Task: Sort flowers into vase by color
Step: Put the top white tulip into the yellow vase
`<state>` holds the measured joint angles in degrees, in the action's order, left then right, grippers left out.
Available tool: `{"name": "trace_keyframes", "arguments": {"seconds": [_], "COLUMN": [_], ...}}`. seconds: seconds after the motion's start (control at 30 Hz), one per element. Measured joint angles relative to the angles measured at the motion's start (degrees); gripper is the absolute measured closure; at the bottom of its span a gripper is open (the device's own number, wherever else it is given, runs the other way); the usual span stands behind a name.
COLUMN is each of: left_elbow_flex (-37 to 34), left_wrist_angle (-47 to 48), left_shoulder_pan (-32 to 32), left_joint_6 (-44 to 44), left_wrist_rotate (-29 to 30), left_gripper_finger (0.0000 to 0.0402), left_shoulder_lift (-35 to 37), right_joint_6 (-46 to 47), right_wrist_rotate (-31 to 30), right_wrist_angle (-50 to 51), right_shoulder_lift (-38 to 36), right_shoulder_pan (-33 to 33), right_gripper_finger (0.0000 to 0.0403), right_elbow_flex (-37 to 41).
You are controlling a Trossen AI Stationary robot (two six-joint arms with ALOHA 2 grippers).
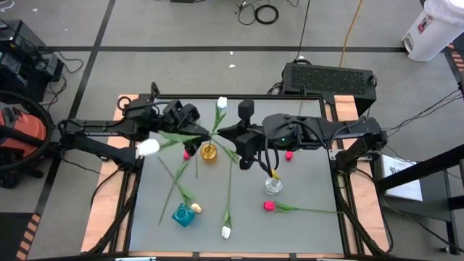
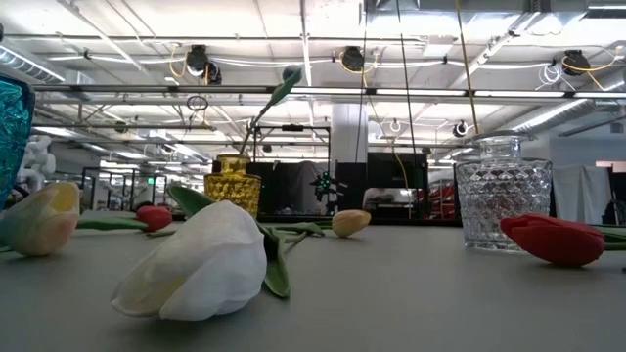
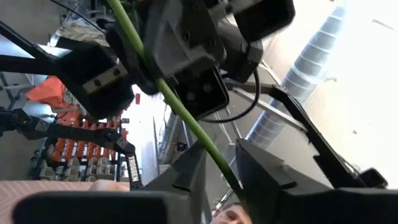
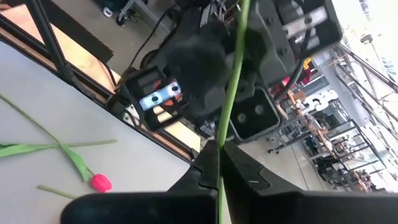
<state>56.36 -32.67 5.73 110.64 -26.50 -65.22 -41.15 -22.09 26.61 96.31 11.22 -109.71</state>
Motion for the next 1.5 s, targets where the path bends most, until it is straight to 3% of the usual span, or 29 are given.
{"name": "trace_keyframes", "arguments": {"seconds": [0.17, 0.4, 0.67, 1.1, 1.37, 1.5], "left_elbow_flex": [-0.02, -0.02, -0.02, -0.02, -0.02, -0.02], "left_wrist_angle": [1.03, 1.27, -0.11, -3.3, -3.47, -5.49], "left_shoulder_pan": [-0.02, 1.96, 7.28, 12.6, 12.66, 12.66], "left_joint_6": [1.45, 0.99, -6.43, -34.05, -60.05, -67.83], "left_wrist_rotate": [0.39, 1.79, 3.31, 5.42, 8.34, 10.39], "left_gripper_finger": [0.0267, 0.0265, 0.0265, 0.0265, 0.0265, 0.0265], "left_shoulder_lift": [-0.08, -0.08, -0.05, 0.3, 0.3, 0.3], "right_joint_6": [-0.09, -0.47, 1.33, 30.22, 54.81, 61.81], "right_wrist_rotate": [0.14, -1.76, -7.72, -6.95, 4.14, 8.78], "right_wrist_angle": [-0.25, -0.08, -3.16, -8.95, -10.27, -9.7], "right_shoulder_lift": [0.0, 0.0, -1.73, -6.22, -6.97, -6.53], "right_shoulder_pan": [0.09, 0.02, 0.17, -1.84, -5.41, -6.5], "right_gripper_finger": [0.0402, 0.0402, 0.0402, 0.0402, 0.0402, 0.0402], "right_elbow_flex": [0.0, 0.0, 0.0, 0.0, -0.02, -0.02]}}
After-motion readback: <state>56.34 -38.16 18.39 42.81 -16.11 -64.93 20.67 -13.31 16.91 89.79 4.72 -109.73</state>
